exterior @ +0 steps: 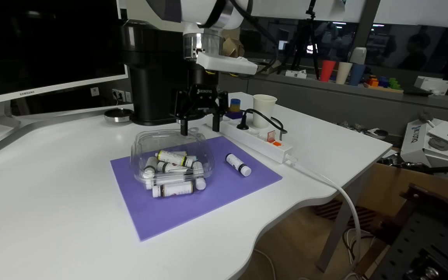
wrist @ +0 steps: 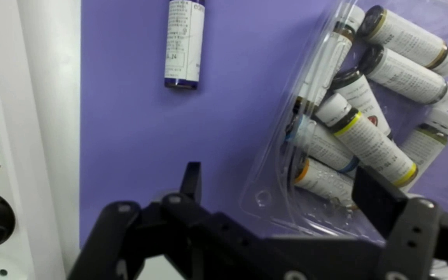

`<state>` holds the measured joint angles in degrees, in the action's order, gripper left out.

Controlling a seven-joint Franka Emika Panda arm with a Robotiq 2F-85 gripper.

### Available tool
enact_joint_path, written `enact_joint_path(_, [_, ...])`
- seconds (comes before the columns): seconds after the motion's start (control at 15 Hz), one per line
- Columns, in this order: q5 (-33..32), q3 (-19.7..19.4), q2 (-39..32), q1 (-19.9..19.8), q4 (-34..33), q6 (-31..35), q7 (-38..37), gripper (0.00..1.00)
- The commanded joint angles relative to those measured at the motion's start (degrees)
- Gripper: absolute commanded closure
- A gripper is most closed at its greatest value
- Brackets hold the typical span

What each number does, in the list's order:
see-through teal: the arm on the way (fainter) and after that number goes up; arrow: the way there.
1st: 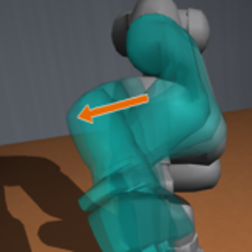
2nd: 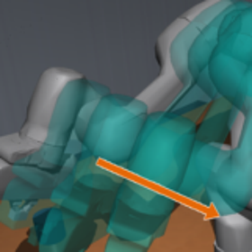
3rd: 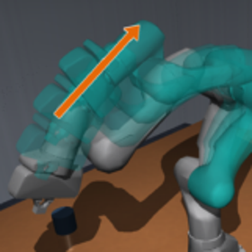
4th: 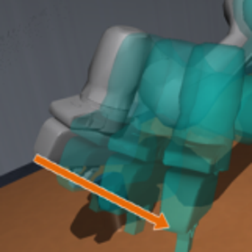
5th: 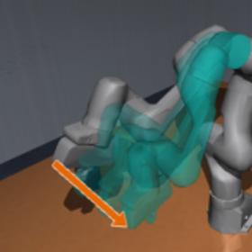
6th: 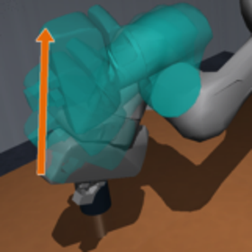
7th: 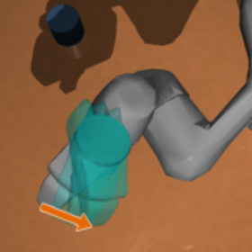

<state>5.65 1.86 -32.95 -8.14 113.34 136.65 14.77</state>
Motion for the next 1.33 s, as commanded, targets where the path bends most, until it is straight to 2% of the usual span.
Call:
enact_joint_path(0.0, [1.3, 2.1, -2.0, -2.2, -3.4, -2.5, 5.6, 0.0])
enact_joint_path(0.33, [0.5, 4.3, -3.7, -3.0, -5.7, -3.9, 13.2, 0.0])
enact_joint_path(0.73, [-2.8, 4.2, -4.5, -2.3, -7.3, -3.6, 18.0, 0.0])
enact_joint_path(1.27, [-1.7, 5.4, -4.9, -2.8, -8.1, -5.8, 23.8, 0.0])
